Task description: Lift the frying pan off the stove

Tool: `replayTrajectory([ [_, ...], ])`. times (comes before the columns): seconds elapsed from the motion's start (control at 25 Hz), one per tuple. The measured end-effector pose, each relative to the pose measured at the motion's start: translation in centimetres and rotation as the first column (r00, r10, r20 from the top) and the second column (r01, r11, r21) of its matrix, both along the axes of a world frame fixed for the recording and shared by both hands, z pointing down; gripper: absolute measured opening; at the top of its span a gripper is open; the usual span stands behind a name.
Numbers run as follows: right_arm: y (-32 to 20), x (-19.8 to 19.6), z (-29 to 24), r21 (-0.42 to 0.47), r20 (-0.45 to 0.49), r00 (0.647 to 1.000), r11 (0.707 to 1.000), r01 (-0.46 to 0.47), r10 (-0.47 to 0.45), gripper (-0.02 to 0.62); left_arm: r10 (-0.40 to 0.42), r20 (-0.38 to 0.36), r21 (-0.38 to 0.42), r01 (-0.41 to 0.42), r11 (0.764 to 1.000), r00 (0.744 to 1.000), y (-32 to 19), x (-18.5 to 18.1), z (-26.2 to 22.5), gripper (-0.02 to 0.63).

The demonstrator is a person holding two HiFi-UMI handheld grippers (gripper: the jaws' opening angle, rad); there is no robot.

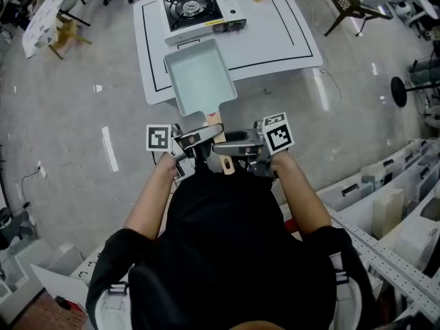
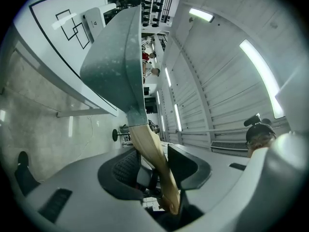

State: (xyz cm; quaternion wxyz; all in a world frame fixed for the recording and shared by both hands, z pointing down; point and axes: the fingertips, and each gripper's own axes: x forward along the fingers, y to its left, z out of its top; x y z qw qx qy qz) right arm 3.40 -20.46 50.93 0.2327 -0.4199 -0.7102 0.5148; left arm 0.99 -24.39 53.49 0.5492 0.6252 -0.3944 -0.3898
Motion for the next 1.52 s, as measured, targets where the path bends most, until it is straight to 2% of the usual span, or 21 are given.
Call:
replayTrajectory([
  [0.48,1.6,-0.7,-0.5,-0.014,0.022,1.0,1.0,-0.022,0.023,0.209,0.021,0.015,0.041,-0.021,0.999,1.0,1.3,-0.6,-0.9,0.175],
  [0.76,1.3,0.8,-0.7,-0.016,0.04,0.999,1.0,-0.023,0.024,0.209,0.023,0.014,0.019,-0.023,1.0,1.0,1.2,0.9,-0.9,0.175],
  [1.52,1.3,1.5,-0.7,-0.032,0.057,0.998,0.999,-0.02,0.022,0.209,0.021,0.013,0.018,-0.021,1.0,1.0,1.0,1.6,-1.0,0.178],
])
